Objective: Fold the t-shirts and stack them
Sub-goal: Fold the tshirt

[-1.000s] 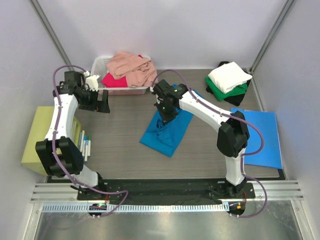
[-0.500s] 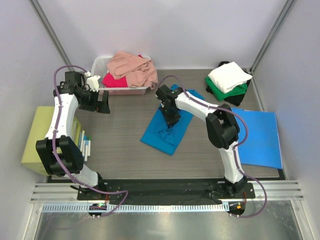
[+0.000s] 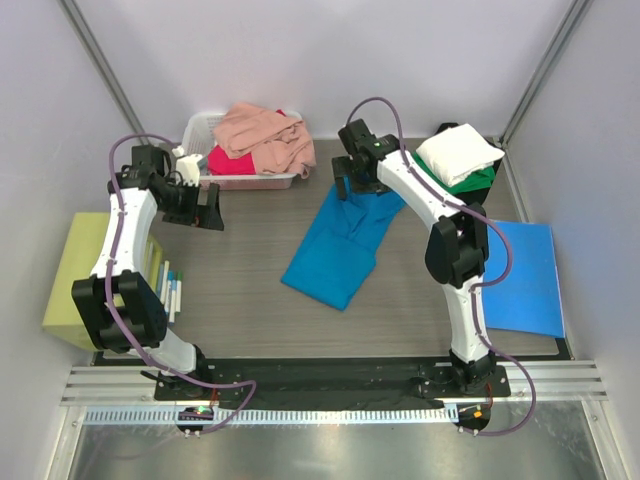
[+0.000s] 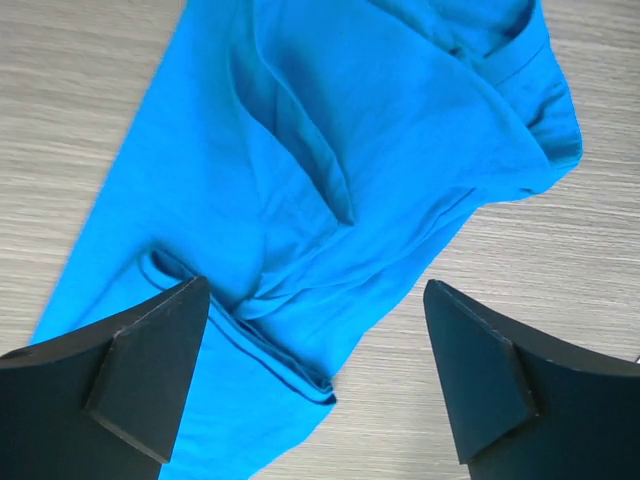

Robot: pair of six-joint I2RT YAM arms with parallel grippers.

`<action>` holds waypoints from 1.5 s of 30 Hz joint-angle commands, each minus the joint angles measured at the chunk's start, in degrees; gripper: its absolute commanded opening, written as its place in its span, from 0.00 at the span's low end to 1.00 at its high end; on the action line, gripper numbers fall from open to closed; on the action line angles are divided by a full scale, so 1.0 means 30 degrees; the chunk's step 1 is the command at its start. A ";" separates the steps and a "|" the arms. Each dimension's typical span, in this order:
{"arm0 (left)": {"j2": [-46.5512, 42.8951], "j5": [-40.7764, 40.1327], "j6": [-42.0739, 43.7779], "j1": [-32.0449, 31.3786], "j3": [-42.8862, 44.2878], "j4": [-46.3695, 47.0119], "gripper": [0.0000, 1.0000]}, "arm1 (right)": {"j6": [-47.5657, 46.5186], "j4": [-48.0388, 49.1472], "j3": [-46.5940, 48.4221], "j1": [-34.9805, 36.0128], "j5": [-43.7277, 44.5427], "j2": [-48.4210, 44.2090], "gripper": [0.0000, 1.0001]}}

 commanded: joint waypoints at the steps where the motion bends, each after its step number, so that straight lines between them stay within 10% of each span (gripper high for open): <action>1: -0.0161 0.0620 0.0149 0.0136 -0.0070 -0.0281 1.00 | 0.0629 -0.0354 0.0197 0.0442 -0.0678 -0.1384 0.96; 7: 0.0190 0.1937 -0.0319 -0.0302 -0.0070 -0.0427 1.00 | 0.3057 0.3625 -0.6494 0.1086 -0.8872 -0.6120 0.93; 17: 0.2120 -0.0550 -0.1081 -0.8233 -0.0689 0.0392 1.00 | 0.5726 0.7323 -1.6387 0.1293 -0.8743 -1.1846 0.88; 28: 0.7365 -0.0288 -0.1344 -1.1728 0.3503 -0.1014 1.00 | 0.7483 1.0716 -1.5892 0.0152 -1.0935 -0.8041 0.86; 45: 0.7456 -0.1313 -0.0964 -1.3048 0.0427 0.0187 1.00 | 0.9037 1.3037 -1.6131 -0.2193 -1.7027 -0.7068 0.86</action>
